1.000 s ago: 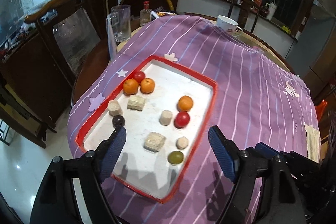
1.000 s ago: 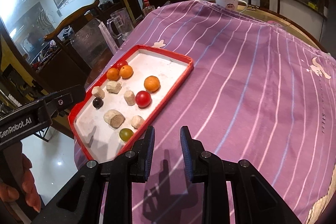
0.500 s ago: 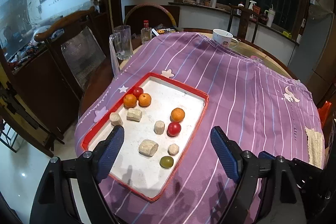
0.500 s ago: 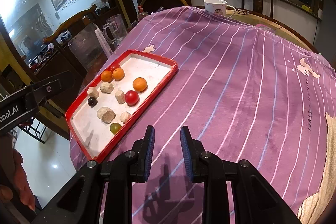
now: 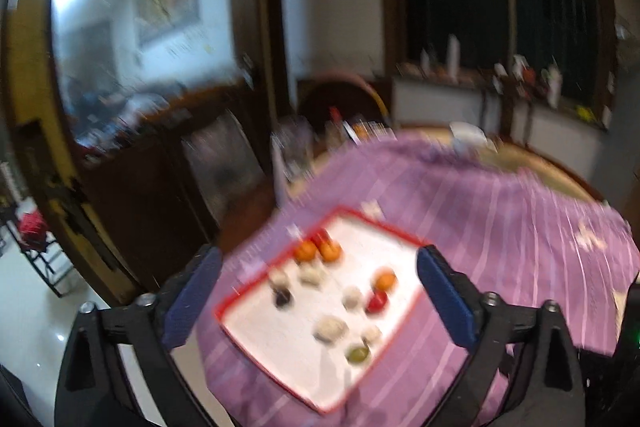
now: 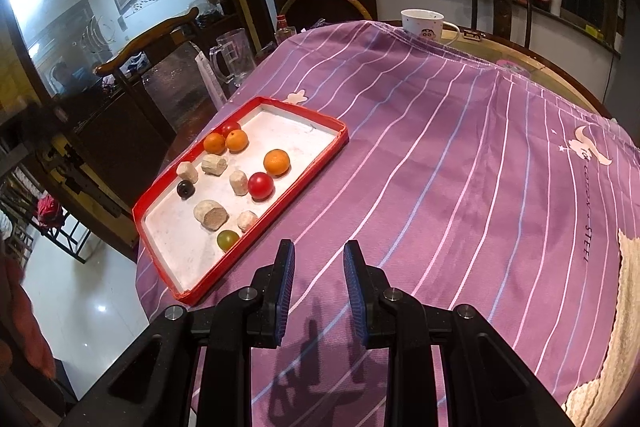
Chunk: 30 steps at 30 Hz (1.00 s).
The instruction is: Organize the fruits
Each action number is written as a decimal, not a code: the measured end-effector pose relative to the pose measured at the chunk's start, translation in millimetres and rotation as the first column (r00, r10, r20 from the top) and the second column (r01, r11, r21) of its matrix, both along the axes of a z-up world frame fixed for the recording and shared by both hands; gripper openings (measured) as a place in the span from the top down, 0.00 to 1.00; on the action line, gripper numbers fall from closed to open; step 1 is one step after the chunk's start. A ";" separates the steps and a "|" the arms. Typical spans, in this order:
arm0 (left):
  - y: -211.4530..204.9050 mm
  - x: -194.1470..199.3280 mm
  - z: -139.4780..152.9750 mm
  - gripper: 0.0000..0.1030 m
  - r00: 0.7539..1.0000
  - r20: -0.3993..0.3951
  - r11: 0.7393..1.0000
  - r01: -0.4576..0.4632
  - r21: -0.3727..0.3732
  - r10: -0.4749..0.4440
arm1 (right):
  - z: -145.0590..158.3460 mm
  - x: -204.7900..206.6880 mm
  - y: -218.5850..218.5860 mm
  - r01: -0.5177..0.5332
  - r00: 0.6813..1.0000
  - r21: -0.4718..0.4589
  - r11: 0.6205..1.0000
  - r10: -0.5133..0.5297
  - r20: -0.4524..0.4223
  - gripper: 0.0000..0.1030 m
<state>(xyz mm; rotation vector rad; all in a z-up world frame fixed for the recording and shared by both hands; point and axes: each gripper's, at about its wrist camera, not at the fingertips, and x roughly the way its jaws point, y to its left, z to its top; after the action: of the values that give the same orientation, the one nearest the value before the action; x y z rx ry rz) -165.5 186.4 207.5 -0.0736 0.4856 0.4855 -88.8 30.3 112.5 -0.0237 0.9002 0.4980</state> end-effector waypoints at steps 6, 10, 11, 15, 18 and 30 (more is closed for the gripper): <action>-3.4 -23.4 25.0 0.00 0.985 0.166 0.991 -0.070 0.110 0.051 | 3.6 -3.9 5.9 -0.029 0.999 -0.001 1.000 0.029 0.024 0.73; -0.4 -18.8 21.5 0.00 0.988 0.144 0.990 -0.076 0.121 0.058 | 4.7 -5.4 10.4 -0.047 0.998 -0.005 0.999 0.048 0.039 0.73; 1.7 -16.5 19.6 0.00 0.991 0.126 0.992 -0.064 0.108 0.050 | 4.6 -5.4 11.5 -0.050 0.998 -0.007 0.999 0.050 0.041 0.73; 10.9 -4.8 4.0 0.00 0.998 0.054 1.000 0.012 0.008 -0.012 | 1.2 -3.8 16.1 -0.059 0.998 -0.008 0.998 0.060 0.031 0.73; 14.7 3.2 -13.3 0.00 0.999 -0.018 0.998 0.040 -0.045 -0.041 | -2.8 -3.5 21.4 -0.069 0.997 -0.020 0.997 0.069 0.025 0.73; 32.2 29.5 -75.5 0.00 0.964 -0.246 0.989 0.064 -0.136 -0.096 | -21.6 7.5 34.7 -0.028 0.999 -0.055 0.998 0.026 -0.035 0.73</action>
<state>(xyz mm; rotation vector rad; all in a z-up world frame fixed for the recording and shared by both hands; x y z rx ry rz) -136.0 218.6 132.0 -0.1148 0.7671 0.3857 -81.3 64.9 90.9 -0.0783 0.9487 0.4992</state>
